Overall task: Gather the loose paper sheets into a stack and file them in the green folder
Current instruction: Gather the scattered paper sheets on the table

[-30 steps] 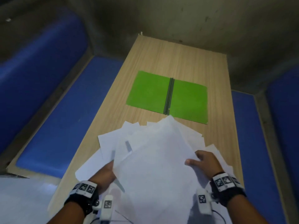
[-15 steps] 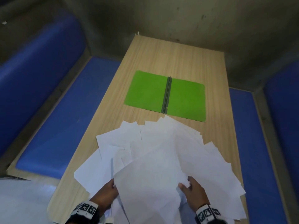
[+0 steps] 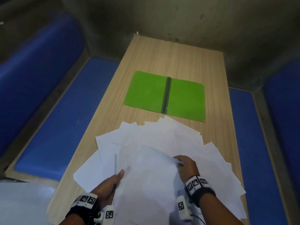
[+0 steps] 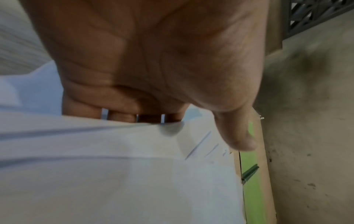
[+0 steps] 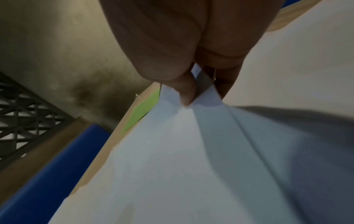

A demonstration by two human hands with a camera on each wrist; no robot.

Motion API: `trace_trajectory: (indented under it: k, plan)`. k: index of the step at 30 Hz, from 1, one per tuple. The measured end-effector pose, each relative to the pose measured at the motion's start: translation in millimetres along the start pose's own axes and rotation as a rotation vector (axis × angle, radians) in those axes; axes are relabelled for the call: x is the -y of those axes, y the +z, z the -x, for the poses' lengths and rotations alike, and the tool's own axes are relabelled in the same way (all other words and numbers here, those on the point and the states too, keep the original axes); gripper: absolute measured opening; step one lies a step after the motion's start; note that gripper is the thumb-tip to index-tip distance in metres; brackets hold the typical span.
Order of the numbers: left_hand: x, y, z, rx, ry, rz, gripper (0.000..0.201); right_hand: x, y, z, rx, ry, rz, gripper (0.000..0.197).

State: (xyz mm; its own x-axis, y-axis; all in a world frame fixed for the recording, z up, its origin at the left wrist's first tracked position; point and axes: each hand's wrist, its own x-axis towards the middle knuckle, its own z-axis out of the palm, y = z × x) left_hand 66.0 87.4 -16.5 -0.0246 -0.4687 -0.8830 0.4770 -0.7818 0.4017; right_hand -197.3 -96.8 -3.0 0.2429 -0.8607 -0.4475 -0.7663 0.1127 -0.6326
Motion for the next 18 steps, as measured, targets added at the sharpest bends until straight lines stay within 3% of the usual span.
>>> trace_trajectory:
  k: [1, 4, 5, 7, 9, 12, 16, 18]
  plan:
    - [3, 1, -4, -0.012, 0.043, -0.012, 0.048, 4, 1, -2, 0.045, -0.006, -0.027, 0.028]
    - [17, 5, -15, -0.122, 0.167, -0.201, 0.078, 17, 9, -9, 0.075, 0.021, -0.1, 0.022]
    - [22, 7, -18, -0.163, 0.19, -0.247, 0.076, 19, 13, -15, 0.018, 0.078, -0.107, 0.029]
    - [26, 13, -18, -0.24, 0.22, -0.35, 0.052, 18, 15, -25, -0.091, 0.224, 0.038, 0.044]
    - [30, 15, -18, -0.274, 0.26, -0.368, 0.04, 13, 14, -31, -0.098, 0.321, 0.136, 0.04]
    - [36, 13, -19, -0.291, 0.3, -0.293, 0.044, 5, 12, -27, -0.037, 0.28, 0.122, 0.012]
    - [39, 5, -26, -0.277, 0.266, -0.188, 0.037, -9, 12, -10, 0.008, 0.259, 0.116, 0.012]
    - [39, 5, -28, -0.215, 0.229, -0.154, 0.044, -14, 17, 4, 0.072, 0.198, 0.108, 0.019]
